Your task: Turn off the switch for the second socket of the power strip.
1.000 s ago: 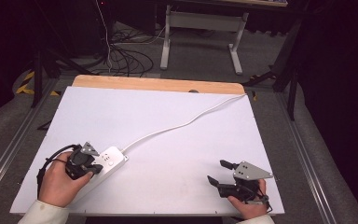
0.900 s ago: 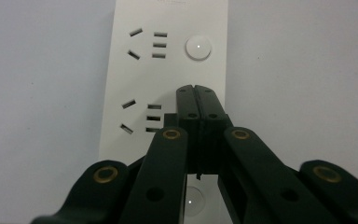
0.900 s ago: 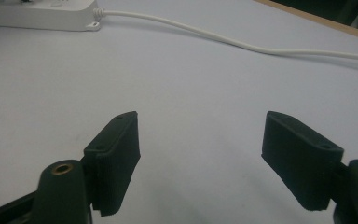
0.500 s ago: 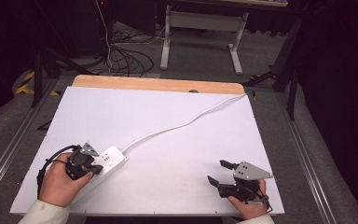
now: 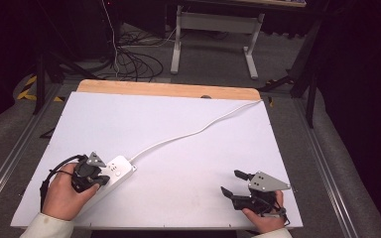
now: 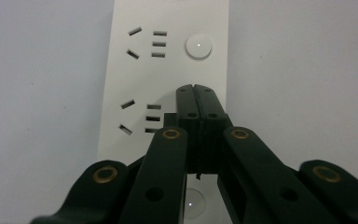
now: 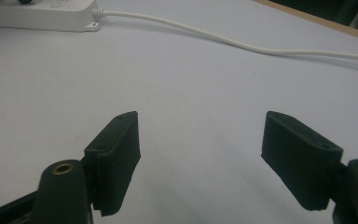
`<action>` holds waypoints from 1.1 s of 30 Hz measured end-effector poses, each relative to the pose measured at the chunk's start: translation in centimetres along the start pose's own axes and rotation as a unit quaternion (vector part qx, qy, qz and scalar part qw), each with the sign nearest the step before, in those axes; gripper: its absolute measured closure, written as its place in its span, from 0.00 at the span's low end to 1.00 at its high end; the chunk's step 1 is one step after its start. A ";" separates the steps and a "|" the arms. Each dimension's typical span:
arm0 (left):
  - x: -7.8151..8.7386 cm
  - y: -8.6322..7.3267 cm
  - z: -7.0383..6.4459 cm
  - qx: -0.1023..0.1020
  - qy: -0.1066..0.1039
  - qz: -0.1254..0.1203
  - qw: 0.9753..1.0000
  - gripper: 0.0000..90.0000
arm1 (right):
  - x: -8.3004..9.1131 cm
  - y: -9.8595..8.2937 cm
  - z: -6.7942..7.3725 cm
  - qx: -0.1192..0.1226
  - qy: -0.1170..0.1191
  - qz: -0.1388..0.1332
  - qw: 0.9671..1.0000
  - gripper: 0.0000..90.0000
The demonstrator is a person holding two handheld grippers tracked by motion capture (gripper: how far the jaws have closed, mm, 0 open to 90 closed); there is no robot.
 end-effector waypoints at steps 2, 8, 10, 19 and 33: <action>0.0 0.0 -0.1 0.004 -0.002 -0.001 1.000 1.00 | 0.0 0.0 0.0 0.000 0.000 0.000 1.000 0.31; -0.1 -0.1 0.0 0.010 -0.004 -0.011 1.000 1.00 | 0.0 0.0 0.0 -0.001 0.000 -0.001 1.000 0.31; -0.1 -0.2 0.0 0.009 -0.003 -0.010 1.000 1.00 | 0.1 0.0 0.0 -0.001 0.000 -0.001 1.000 0.31; -0.2 -0.2 -0.2 0.011 0.000 -0.008 1.000 1.00 | 0.0 0.0 0.0 -0.002 -0.001 0.000 1.000 0.31; 0.3 0.3 -0.1 0.022 0.004 -0.036 0.999 1.00 | 0.0 -0.1 -0.1 -0.004 -0.004 0.003 1.000 0.31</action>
Point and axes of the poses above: each handheld gripper's, and its own axes: x roughly backward along the jaws, y roughly out of its top, z roughly to its left, the point moved 2 cm from there along -x, roughly forward along the jaws, and after that the axes turned 4 degrees about y, right-handed, at the moved point
